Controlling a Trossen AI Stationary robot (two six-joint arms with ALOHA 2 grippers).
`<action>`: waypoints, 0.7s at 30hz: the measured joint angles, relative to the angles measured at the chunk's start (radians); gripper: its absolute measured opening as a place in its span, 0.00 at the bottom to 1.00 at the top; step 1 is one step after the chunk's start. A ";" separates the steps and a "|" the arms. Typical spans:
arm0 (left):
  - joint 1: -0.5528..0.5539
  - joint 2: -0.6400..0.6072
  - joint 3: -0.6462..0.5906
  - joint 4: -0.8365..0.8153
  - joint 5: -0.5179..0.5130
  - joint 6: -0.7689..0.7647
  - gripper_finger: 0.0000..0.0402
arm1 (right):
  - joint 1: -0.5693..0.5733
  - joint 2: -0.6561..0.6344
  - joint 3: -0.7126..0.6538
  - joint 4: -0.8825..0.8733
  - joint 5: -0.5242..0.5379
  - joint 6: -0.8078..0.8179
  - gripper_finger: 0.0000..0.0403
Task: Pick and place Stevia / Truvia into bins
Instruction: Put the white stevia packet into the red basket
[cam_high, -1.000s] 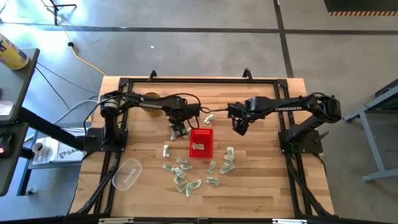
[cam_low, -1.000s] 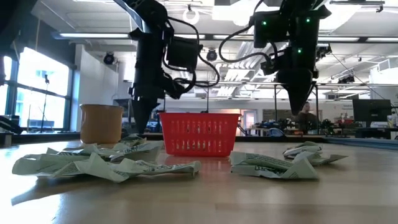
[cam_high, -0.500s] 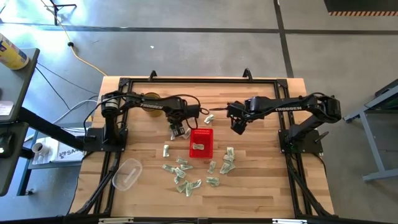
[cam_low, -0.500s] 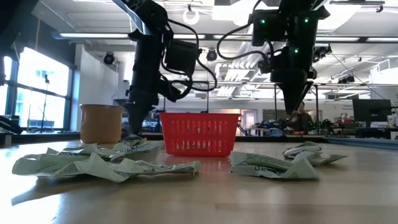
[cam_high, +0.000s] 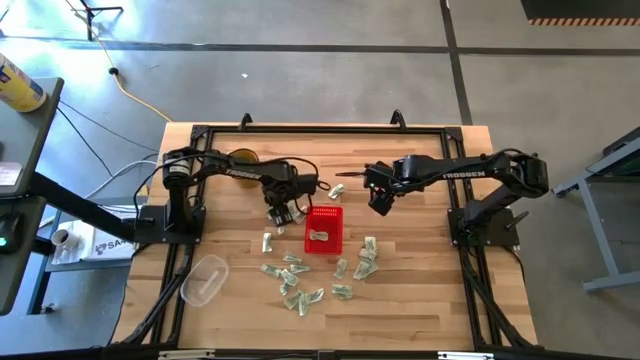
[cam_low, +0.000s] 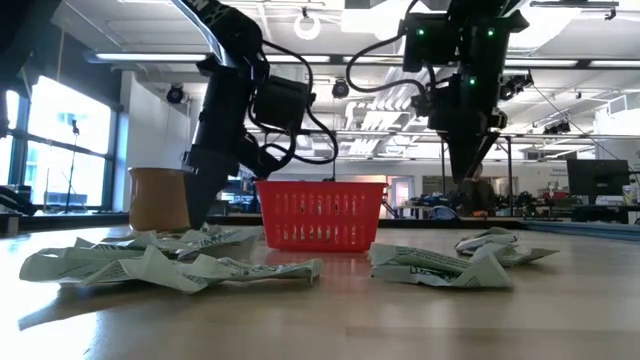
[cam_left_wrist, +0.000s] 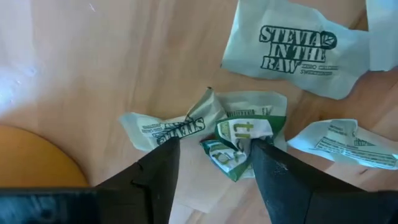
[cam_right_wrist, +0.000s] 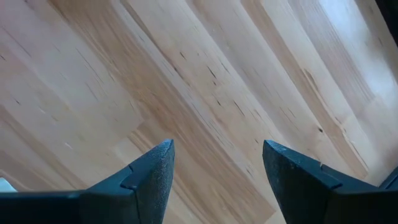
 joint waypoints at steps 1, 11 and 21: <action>0.000 0.000 0.000 0.000 0.002 -0.002 0.55 | 0.000 0.000 0.000 0.002 0.000 0.000 0.59; -0.001 -0.001 0.048 -0.081 0.007 -0.022 0.26 | 0.000 0.000 0.000 0.007 -0.002 0.030 0.59; -0.019 -0.001 0.055 -0.043 -0.026 -0.014 0.29 | 0.000 0.000 0.000 0.013 -0.013 0.049 0.59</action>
